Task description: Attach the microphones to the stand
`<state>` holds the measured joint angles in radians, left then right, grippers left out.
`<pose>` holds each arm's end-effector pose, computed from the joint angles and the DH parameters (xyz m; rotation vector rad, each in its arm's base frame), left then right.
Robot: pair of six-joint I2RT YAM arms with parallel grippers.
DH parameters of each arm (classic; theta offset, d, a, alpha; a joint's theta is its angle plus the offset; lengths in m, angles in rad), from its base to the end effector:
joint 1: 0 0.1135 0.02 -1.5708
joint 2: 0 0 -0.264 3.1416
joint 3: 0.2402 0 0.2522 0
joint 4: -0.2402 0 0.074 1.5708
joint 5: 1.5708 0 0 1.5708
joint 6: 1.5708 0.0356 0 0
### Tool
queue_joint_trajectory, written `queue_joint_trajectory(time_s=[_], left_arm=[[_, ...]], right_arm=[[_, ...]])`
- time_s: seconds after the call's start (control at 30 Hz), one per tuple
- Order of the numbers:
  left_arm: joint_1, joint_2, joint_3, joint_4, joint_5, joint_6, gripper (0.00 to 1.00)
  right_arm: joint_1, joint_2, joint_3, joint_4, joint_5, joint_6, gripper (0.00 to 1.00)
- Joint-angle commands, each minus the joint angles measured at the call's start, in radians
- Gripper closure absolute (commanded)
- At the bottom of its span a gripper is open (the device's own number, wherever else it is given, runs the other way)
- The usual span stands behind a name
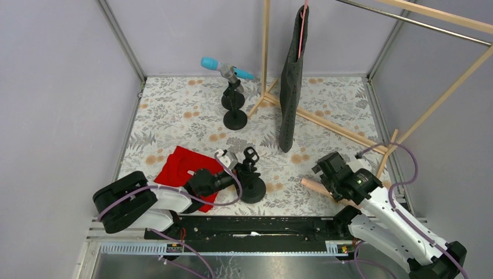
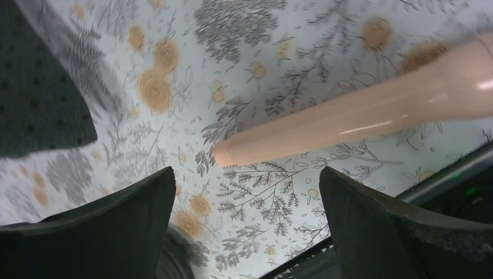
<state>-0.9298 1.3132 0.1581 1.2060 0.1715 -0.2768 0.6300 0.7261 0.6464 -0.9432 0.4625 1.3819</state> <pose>0.1240 -0.1763 0.1745 0.6571 1.4846 -1.0798 0.1117 0.0618 0.2387 1.0521 2.2231 0.2732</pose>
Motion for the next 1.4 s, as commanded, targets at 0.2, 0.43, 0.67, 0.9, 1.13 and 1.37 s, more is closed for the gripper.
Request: queue_joint_trajectory(time_s=[0.2, 0.43, 0.67, 0.9, 1.13, 1.37], left_arm=[[-0.091, 0.109, 0.037, 0.343, 0.094, 0.066, 1.0], [-0.094, 0.168, 0.05, 0.379, 0.111, 0.083, 1.0], [-0.093, 0.175, 0.049, 0.377, 0.114, 0.079, 1.0], [-0.093, 0.173, 0.046, 0.375, 0.109, 0.079, 1.0], [-0.093, 0.171, 0.053, 0.34, 0.151, 0.116, 1.0], [-0.093, 0.18, 0.074, 0.295, 0.193, 0.179, 1.0]], right_arm=[[0.001, -0.071, -0.051, -0.186, 0.156, 0.481, 0.0], [0.002, -0.006, -0.155, -0.044, 0.063, 0.468, 0.0], [0.001, 0.057, -0.205, 0.04, 0.062, 0.474, 0.0], [-0.005, 0.133, -0.243, 0.127, 0.076, 0.467, 0.07], [-0.018, 0.154, -0.29, 0.213, 0.112, 0.434, 0.28], [-0.019, 0.09, -0.342, 0.237, 0.128, 0.414, 0.5]])
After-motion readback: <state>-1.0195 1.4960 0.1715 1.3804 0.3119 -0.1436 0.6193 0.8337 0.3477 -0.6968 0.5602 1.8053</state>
